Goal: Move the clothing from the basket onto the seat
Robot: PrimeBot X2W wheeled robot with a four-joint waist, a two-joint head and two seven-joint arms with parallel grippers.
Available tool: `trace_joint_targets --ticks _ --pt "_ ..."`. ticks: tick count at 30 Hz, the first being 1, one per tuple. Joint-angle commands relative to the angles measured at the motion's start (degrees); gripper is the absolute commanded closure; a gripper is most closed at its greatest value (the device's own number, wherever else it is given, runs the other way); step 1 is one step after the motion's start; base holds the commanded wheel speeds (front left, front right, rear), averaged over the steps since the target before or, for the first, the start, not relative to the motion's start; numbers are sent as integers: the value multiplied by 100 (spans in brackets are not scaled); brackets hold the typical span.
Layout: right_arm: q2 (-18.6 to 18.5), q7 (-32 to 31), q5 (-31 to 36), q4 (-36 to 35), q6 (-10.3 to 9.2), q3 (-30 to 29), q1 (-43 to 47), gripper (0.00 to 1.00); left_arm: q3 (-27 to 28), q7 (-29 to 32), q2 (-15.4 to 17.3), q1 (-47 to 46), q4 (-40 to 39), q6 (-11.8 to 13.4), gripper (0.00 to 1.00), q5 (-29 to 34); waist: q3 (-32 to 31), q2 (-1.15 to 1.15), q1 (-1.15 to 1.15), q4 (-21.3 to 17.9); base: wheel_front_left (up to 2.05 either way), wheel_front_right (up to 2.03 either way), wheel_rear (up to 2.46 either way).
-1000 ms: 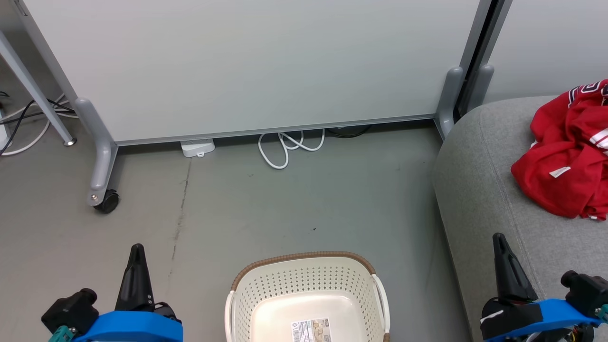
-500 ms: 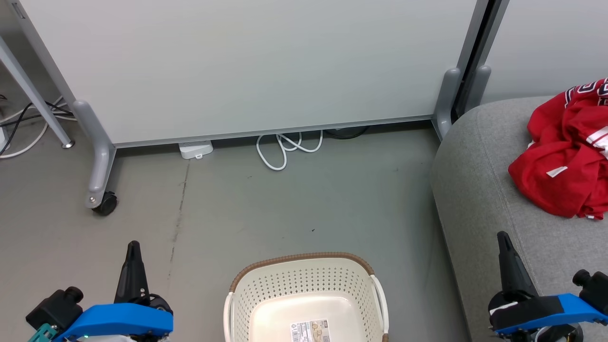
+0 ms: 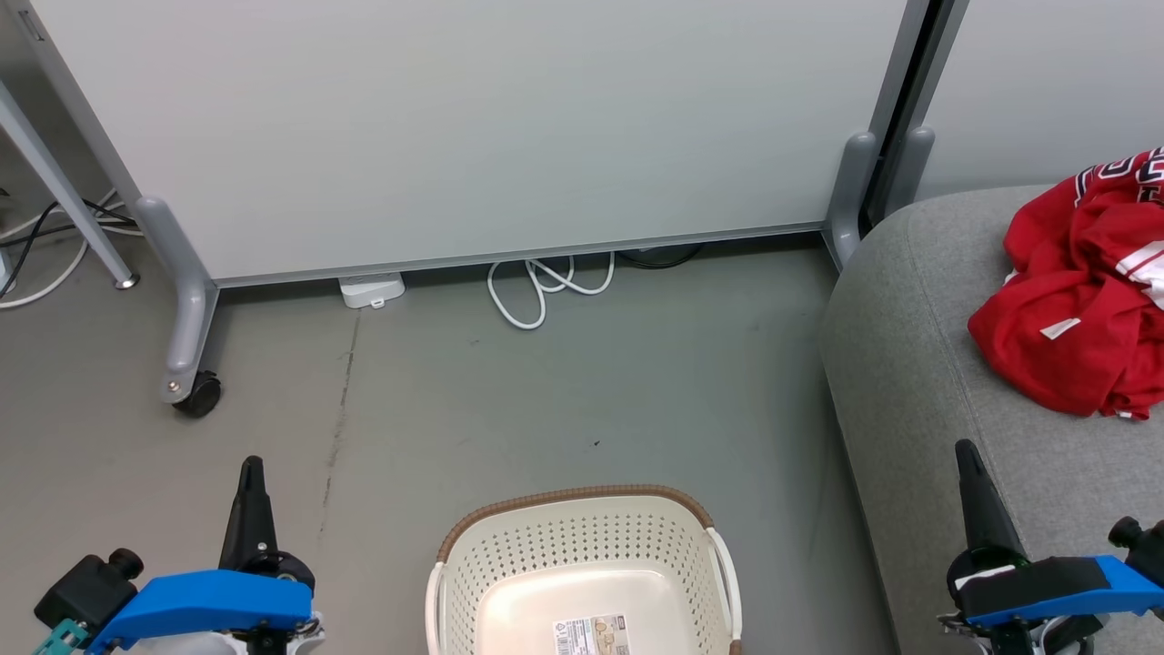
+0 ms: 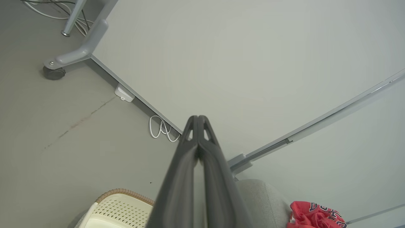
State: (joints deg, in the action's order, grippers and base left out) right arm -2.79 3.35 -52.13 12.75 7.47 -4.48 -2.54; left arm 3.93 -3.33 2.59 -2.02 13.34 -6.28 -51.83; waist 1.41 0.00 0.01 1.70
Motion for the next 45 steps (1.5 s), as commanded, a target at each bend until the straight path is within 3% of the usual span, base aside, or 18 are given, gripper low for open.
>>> trace_joint_targets --ticks 1,45 --pt "-15 -41 -176 -40 2 -25 -159 100 38 39 30 -157 -45 -47 100 -173 -2 0 0 -3 0 0 0" --pt "-16 -674 -2696 68 3 -149 -328 100 196 674 36 -354 30 -107 100 -2711 -72 0 0 -99 0 0 0"
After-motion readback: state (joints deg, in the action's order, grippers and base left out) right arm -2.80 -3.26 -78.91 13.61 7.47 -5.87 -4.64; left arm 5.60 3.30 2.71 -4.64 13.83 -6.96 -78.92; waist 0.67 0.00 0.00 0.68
